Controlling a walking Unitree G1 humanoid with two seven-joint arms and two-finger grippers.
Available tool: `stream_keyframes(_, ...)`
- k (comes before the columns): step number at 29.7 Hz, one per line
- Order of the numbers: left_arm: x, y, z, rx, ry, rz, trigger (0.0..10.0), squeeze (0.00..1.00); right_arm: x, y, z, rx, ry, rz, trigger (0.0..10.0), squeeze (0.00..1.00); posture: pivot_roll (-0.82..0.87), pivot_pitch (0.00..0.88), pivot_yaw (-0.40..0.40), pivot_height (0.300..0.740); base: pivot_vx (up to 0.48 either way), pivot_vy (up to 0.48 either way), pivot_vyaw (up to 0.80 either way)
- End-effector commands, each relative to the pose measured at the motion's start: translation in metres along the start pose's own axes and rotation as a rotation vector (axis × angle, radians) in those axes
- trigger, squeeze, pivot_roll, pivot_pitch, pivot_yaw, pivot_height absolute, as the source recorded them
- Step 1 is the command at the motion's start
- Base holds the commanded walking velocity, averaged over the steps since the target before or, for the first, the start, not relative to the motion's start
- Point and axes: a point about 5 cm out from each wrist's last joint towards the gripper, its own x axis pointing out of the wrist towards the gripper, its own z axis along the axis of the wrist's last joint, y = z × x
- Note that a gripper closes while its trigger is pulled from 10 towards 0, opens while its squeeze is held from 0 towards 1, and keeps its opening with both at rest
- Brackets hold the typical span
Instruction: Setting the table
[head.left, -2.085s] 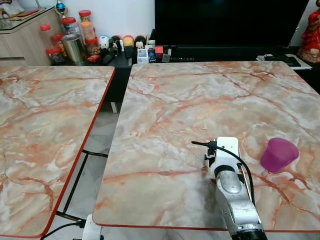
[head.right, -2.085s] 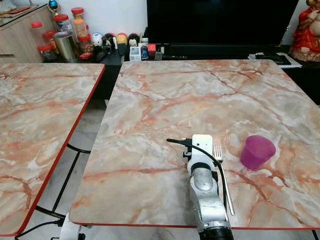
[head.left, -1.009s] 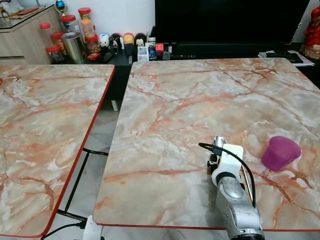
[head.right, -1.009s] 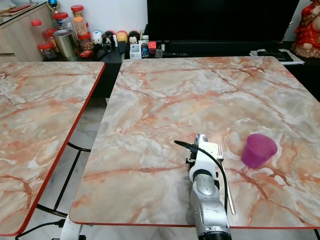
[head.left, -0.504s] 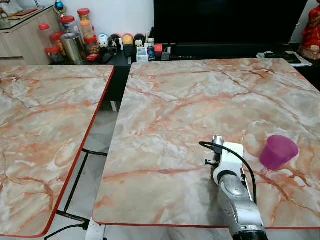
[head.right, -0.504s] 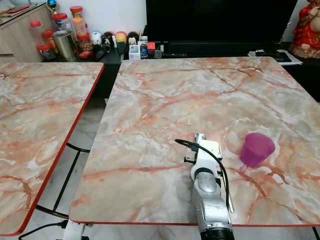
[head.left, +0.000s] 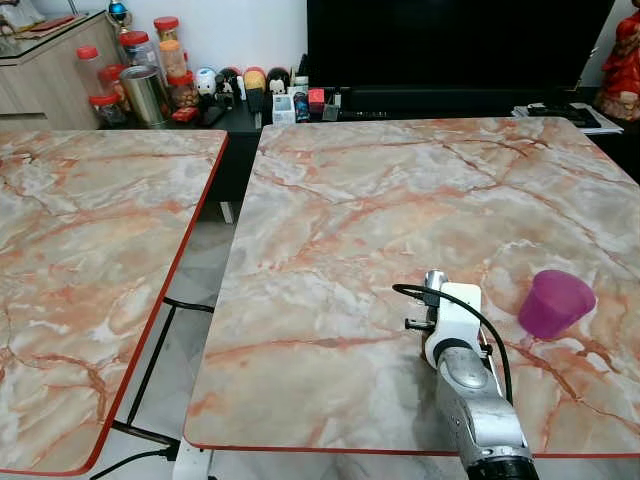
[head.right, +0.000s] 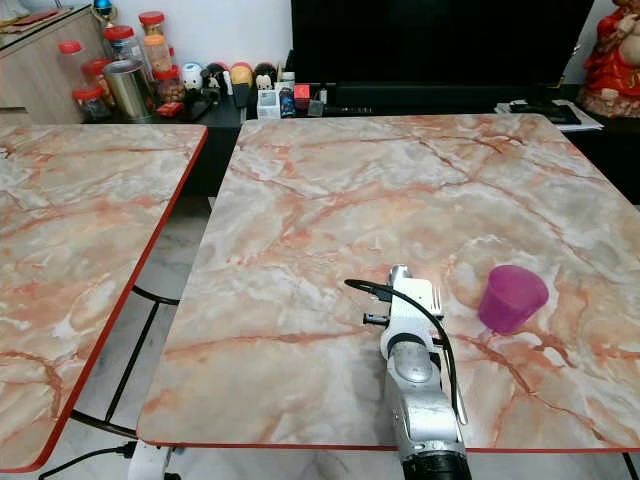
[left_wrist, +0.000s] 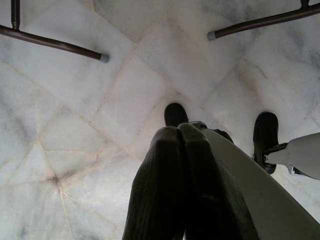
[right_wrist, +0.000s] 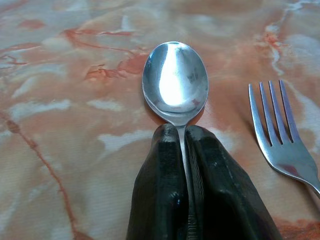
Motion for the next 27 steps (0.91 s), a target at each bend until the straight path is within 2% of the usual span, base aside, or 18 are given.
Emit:
stream_keyframes(1,0.000,0.002,-0.001,-0.003,0.015,0.003,10.0,0.00,0.001,0.003,-0.008,-0.009,0.044,0.020,0.0,0.00,-0.10,0.029,0.021,0.740,0.000,0.000,0.00)
stream_keyframes(4,0.000,0.002,-0.001,-0.003,0.014,0.004,10.0,0.00,0.001,0.006,0.004,0.001,-0.026,0.031,0.0,0.00,-0.10,0.028,0.021,0.740,0.000,0.000,0.00)
stream_keyframes(5,0.000,0.003,-0.001,-0.003,0.011,0.007,10.0,0.00,0.001,0.009,0.013,0.029,-0.087,0.050,1.1,0.00,-0.10,0.028,0.021,0.740,0.000,0.000,0.00)
stream_keyframes(6,0.000,0.003,-0.001,-0.003,0.008,0.009,10.0,0.00,0.000,0.010,0.019,0.032,-0.125,0.057,9.8,0.00,-0.10,0.028,0.021,0.740,0.000,0.000,0.00)
stream_keyframes(12,0.000,0.005,0.003,-0.007,-0.008,0.032,10.0,0.00,-0.002,0.018,0.044,0.000,-0.262,0.094,10.0,0.00,-0.10,0.023,0.019,0.740,0.000,0.000,0.00)
stream_keyframes(17,0.000,0.006,0.002,-0.013,-0.006,0.034,10.0,0.00,-0.002,0.021,0.050,0.006,-0.297,0.109,10.0,0.00,-0.10,0.024,0.018,0.740,0.000,0.000,0.00)
stream_keyframes(18,0.000,0.007,0.000,-0.023,0.007,0.040,10.0,0.00,-0.002,0.022,0.053,-0.023,-0.321,0.117,10.0,0.00,-0.10,0.025,0.019,0.740,0.000,0.000,0.00)
stream_keyframes(21,-0.001,0.008,-0.001,-0.029,0.013,0.047,10.0,0.00,-0.002,0.024,0.054,-0.025,-0.335,0.121,10.0,0.00,-0.10,0.026,0.020,0.740,0.000,0.000,0.00)
stream_keyframes(27,-0.001,0.009,-0.002,-0.037,0.015,0.059,10.0,0.00,-0.001,0.024,0.060,-0.021,-0.353,0.127,10.0,0.00,-0.09,0.023,0.009,0.740,0.000,0.338,0.00)
